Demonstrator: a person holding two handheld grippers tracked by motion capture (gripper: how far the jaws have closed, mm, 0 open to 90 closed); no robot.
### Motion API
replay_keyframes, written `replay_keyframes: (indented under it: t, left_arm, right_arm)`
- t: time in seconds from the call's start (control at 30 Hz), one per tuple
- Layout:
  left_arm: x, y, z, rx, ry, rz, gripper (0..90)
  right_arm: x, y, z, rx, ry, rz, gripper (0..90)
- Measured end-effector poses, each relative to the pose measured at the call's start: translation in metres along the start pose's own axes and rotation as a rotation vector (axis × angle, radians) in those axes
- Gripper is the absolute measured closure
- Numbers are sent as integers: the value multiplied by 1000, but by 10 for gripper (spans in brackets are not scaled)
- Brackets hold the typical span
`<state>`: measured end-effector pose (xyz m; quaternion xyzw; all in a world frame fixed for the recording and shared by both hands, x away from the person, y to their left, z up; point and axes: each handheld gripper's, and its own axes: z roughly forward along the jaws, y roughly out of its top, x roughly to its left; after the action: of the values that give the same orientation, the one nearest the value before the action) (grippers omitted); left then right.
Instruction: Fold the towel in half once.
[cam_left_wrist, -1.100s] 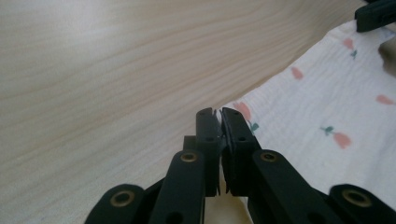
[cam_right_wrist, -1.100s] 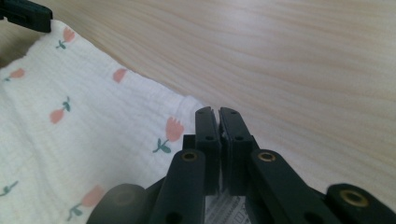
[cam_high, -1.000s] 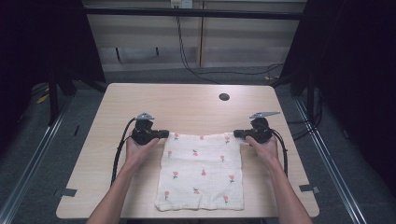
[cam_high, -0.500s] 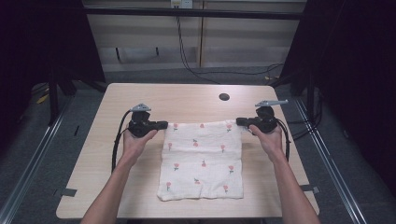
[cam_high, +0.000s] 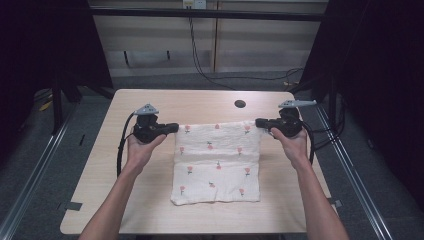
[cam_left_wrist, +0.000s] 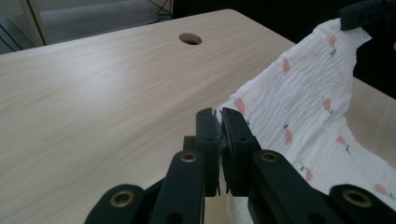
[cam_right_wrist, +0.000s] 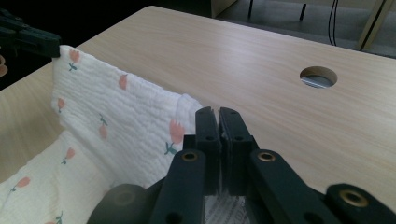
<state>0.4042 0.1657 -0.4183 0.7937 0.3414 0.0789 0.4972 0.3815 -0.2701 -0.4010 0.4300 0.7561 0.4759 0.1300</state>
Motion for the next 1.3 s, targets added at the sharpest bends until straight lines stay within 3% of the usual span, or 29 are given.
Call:
replay_keyframes:
  t: [0.23,0.37,0.6,0.93,1.03,1.23,1.3]
  left_arm:
    - [0,-22,4,18,-8,-9,864]
    - [-2,-25,-2,-6,-19,-16,864]
    - [-16,-29,-11,-21,-44,24,861]
    - [-33,-51,-21,-15,-90,33,851]
    - [-37,-59,-25,-4,-97,54,840]
    - [-41,-74,-29,47,-119,49,839]
    - [-44,-78,-31,67,-118,65,839]
  right_arm:
    - [8,-15,-4,-5,37,-5,871]
    - [11,-24,-8,-14,52,-4,870]
    - [19,-37,-17,-25,81,-13,868]
    - [33,-66,-21,-13,132,-8,856]
    - [39,-74,-26,-7,151,-10,842]
    - [49,-91,-32,32,167,-20,844]
    - [54,-94,-34,51,169,-27,844]
